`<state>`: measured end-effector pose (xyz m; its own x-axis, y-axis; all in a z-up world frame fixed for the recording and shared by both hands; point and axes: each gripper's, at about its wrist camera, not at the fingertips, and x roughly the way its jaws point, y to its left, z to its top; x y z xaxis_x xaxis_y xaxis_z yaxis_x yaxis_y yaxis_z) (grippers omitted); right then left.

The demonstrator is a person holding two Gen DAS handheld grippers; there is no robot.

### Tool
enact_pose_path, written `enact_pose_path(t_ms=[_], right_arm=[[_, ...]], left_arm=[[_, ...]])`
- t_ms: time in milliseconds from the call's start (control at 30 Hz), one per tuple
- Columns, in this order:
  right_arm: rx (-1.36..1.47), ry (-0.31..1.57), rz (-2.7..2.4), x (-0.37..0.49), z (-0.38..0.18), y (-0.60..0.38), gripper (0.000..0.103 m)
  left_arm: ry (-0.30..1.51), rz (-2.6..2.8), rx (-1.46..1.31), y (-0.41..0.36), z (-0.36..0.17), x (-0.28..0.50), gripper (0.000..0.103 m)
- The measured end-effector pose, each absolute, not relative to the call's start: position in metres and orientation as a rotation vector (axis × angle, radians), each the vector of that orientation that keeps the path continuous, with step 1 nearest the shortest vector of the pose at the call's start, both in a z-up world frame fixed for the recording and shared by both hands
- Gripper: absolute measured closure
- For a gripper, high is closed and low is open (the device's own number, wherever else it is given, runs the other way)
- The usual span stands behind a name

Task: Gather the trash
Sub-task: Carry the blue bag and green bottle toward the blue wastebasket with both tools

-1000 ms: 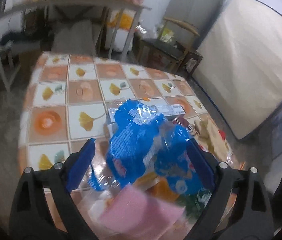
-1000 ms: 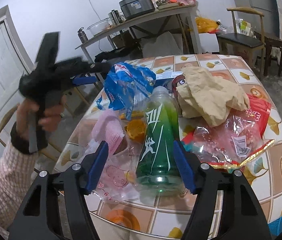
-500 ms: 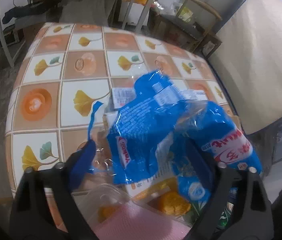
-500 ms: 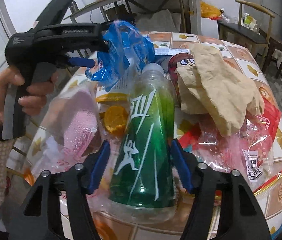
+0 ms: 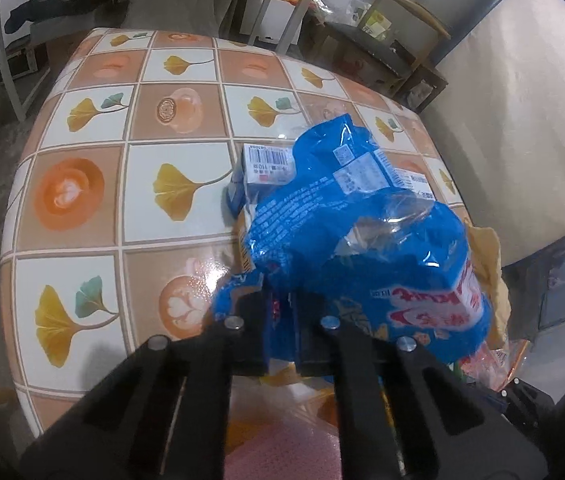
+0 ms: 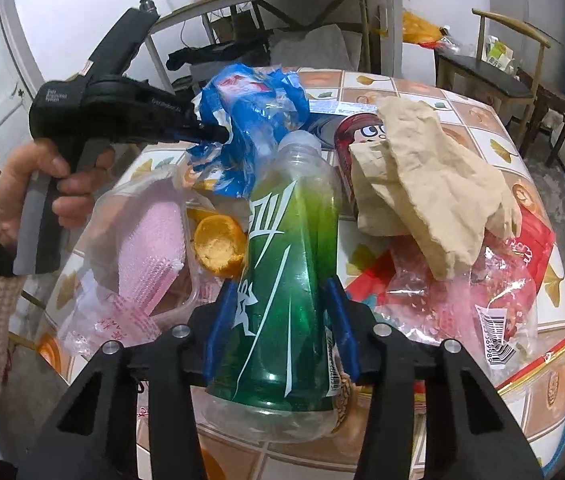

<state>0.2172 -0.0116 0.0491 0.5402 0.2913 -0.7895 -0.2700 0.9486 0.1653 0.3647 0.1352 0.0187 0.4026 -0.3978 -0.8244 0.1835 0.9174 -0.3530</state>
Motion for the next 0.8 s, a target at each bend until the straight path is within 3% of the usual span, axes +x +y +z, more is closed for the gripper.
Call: enact_pose_path(t_ms=[467, 733, 800], right_arm=[[0.101, 0.847, 0.343, 0.202, 0.075, -0.029, 0.067], [0.055, 0.982, 0.364, 0.205, 0.062, -0.026, 0.066], [0.046, 1.035, 0.379, 0.214, 0.060, -0.023, 0.059]], left_arm=[[0.878, -0.362, -0.234, 0.157, 0.083, 0.327, 0.102], [0.865, -0.382, -0.217, 0.154, 0.086, 0.308, 0.102], [0.864, -0.391, -0.224, 0.153, 0.084, 0.306, 0.102]])
